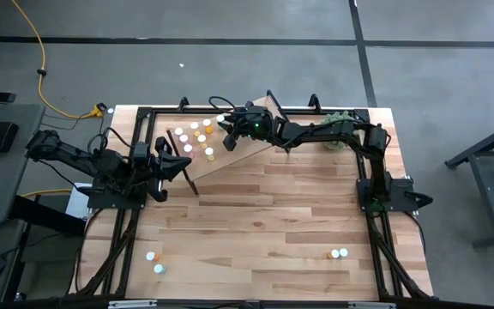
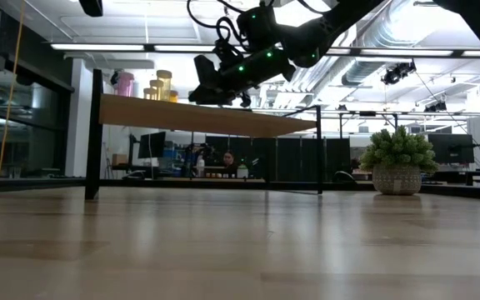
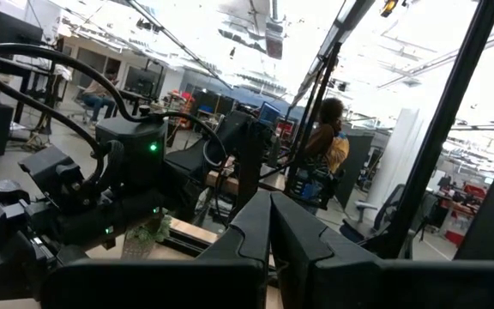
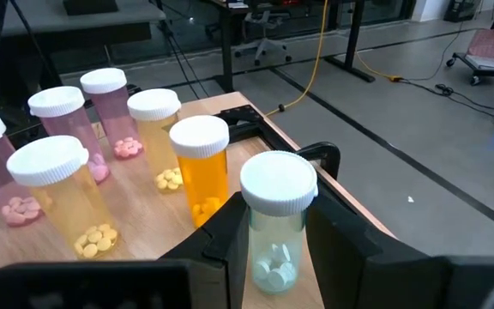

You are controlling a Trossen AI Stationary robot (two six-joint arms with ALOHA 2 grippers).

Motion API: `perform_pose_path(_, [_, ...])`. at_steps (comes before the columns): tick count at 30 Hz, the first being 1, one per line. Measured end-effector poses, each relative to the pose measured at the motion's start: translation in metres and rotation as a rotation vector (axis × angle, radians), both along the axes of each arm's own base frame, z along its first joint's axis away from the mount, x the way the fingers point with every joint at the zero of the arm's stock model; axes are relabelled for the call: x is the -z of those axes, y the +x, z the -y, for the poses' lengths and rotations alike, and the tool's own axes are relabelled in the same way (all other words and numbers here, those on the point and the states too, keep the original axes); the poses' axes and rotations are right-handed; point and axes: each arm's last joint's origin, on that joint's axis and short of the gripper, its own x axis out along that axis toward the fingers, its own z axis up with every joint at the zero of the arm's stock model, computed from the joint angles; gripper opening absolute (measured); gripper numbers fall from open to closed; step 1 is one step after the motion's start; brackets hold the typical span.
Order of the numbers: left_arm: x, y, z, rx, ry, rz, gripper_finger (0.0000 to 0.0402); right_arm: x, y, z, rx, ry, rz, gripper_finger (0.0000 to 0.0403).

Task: Pick and place medicine bottles onto shelf by color
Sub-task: Put the top right blue pill bottle on the shelf, then put the right orange pill bottle on the shelf aligned with the other orange pill bottle

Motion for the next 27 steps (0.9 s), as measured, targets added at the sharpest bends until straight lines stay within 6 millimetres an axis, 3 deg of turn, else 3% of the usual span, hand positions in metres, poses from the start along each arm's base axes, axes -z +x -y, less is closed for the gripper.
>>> perform_pose_path(4, [0.0,0.0,0.0001,0.001,-0.001,0.0,0.0,0.0001,0.0,0.0,0.0,0.0,0.0,0.0102])
perform_pose_path(15, [0.0,0.0,0.0001,0.0,0.0,0.0,0.0,0.0,-0.0001,0.0,0.0,0.0,0.0,0.0187])
perform_pose_path(27, [0.0,0.0,0.0001,0.0,0.0,0.0,0.0,0.002,-0.0046,-0.0013,0.001,0.027,-0.073,0.0197])
